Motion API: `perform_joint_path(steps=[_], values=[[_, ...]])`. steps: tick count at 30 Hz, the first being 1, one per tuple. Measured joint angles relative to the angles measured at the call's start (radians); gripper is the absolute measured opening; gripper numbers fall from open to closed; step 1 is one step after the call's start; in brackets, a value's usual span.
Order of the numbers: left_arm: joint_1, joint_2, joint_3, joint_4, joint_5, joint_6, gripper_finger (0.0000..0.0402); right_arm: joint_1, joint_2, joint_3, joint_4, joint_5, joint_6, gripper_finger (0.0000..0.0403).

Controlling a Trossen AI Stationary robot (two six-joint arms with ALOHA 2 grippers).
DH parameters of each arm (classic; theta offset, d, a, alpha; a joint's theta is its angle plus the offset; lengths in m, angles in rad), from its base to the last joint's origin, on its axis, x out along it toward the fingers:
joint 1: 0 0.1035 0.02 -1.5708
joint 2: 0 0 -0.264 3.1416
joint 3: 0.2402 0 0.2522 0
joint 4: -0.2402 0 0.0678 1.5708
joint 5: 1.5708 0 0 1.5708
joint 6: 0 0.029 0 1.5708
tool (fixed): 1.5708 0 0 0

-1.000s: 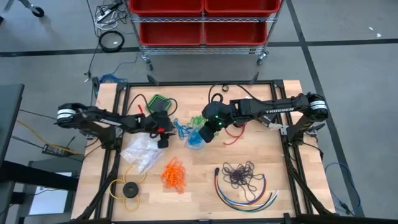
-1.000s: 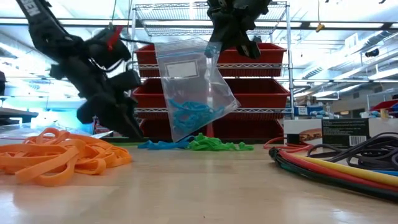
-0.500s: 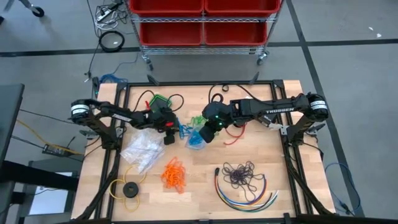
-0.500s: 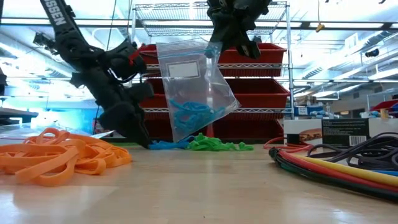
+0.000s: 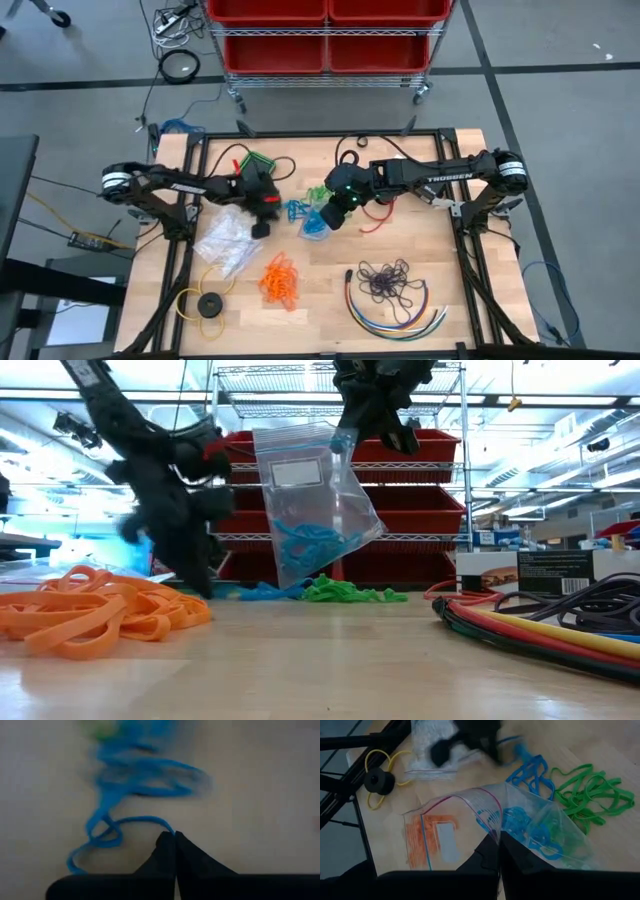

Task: Sort rubber bands
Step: Put the blue rubber band into the transparent zip bag

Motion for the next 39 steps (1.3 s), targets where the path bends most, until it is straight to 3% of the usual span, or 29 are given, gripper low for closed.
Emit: perform_joint_path(steps=[3, 11, 16, 27, 31, 39], values=[[-0.013, -0.103, 0.006, 0.006, 0.138, -0.010, 0.0002, 0.000, 0.000, 0.000, -0.001, 0.000, 0.000, 0.0000], [-0.015, -0.339, 0.007, 0.087, 0.265, -0.046, 0.0001, 0.002, 0.000, 0.000, 0.002, 0.000, 0.001, 0.0000], [-0.015, -0.411, 0.007, 0.247, 0.360, -0.143, 0.0001, 0.003, 0.000, 0.000, 0.003, 0.000, 0.000, 0.0000], [-0.108, -0.351, 0.010, 0.708, 0.396, -0.364, 0.0000, 0.002, 0.000, 0.000, 0.008, 0.000, 0.001, 0.0000], [-0.156, -0.297, 0.011, 0.791, 0.396, -0.378, 0.0000, 0.002, 0.000, 0.000, 0.009, 0.000, 0.003, 0.0000], [-0.241, -0.130, 0.115, 0.802, 0.359, -0.370, 0.0000, 0.002, 0.000, 0.000, 0.018, 0.000, 0.003, 0.0000]])
